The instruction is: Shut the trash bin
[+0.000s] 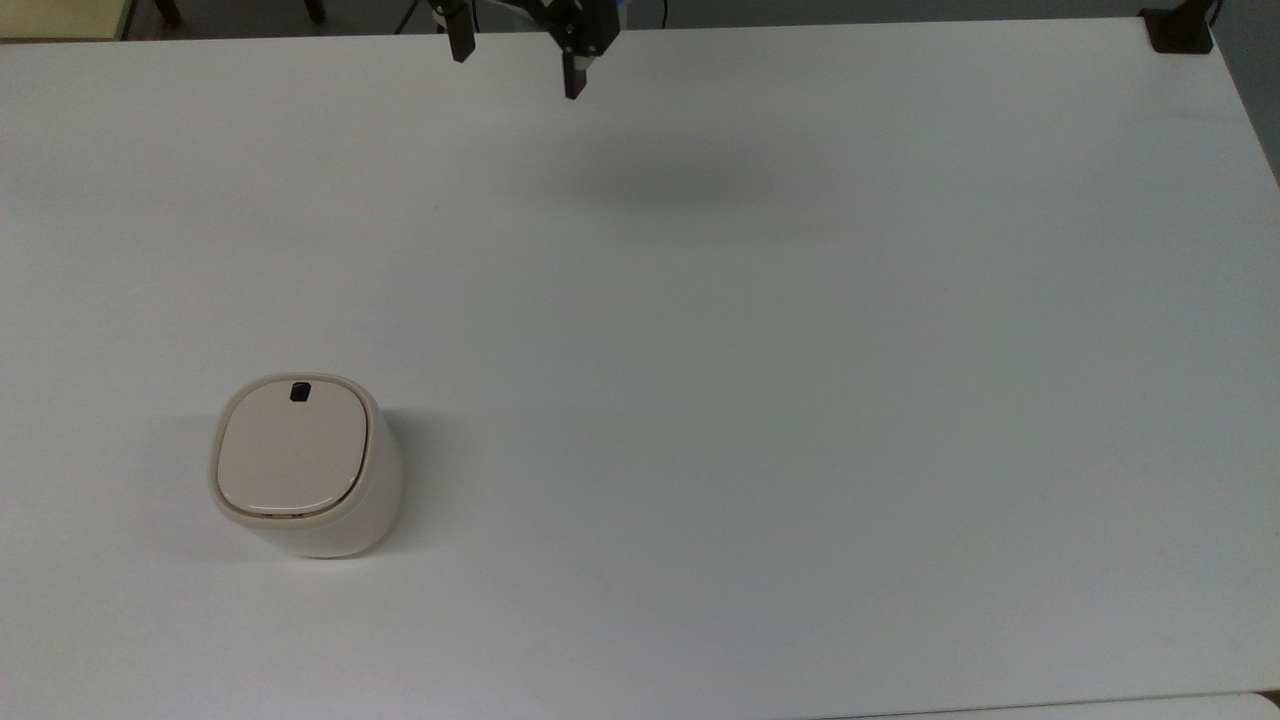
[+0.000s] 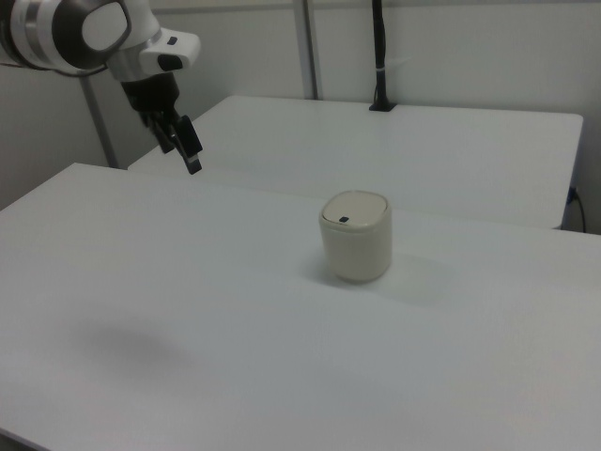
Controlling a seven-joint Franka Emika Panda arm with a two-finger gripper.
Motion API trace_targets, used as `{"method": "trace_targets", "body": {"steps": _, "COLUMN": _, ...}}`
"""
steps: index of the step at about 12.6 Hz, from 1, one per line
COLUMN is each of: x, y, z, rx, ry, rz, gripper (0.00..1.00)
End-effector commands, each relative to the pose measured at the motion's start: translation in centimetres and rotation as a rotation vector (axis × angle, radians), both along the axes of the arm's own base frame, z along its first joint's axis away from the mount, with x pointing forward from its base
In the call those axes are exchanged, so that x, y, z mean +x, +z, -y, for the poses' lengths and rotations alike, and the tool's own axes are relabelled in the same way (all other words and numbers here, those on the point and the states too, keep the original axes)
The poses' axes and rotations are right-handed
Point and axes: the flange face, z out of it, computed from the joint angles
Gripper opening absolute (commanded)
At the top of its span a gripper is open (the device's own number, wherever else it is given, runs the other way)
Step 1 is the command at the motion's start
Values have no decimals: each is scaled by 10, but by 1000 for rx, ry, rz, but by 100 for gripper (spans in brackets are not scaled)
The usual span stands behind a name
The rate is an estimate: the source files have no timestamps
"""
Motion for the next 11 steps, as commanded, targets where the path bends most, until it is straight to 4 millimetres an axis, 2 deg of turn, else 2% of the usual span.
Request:
{"method": "trace_targets", "body": {"steps": 1, "x": -13, "y": -4, "z": 6, "rx": -49, "ry": 308, "rz": -45, "gripper": 100}}
{"method": "trace_targets", "body": {"steps": 3, "x": -4, "y": -12, "z": 4, "rx": -93, "ry": 338, "rz": -62, "gripper": 100}}
{"method": "trace_targets", "body": {"steps": 5, "x": 12, "y": -6, "z": 10, "rx": -104, "ry": 330, "rz": -88, "gripper": 100}}
{"method": "trace_targets", "body": {"steps": 11, "x": 4, "y": -5, "z": 9, "rx": -91, "ry": 343, "rz": -138, "gripper": 100}}
